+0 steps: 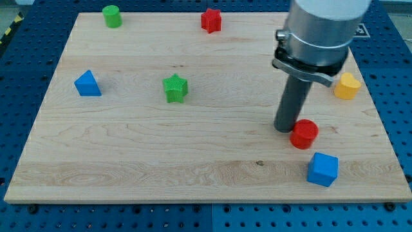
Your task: Place the red circle at the bottom right corner
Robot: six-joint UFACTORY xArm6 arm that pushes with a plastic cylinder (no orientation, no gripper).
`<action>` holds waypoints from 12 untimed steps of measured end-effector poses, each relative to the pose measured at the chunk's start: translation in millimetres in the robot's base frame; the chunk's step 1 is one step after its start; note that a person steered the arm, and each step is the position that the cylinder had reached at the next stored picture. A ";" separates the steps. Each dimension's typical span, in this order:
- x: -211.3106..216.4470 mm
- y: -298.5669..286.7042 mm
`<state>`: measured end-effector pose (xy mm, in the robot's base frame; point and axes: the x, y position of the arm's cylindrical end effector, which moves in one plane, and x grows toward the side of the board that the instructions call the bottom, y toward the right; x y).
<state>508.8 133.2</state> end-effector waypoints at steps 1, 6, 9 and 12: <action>10.7 10.7; 34.9 36.0; 36.7 88.1; 13.2 93.9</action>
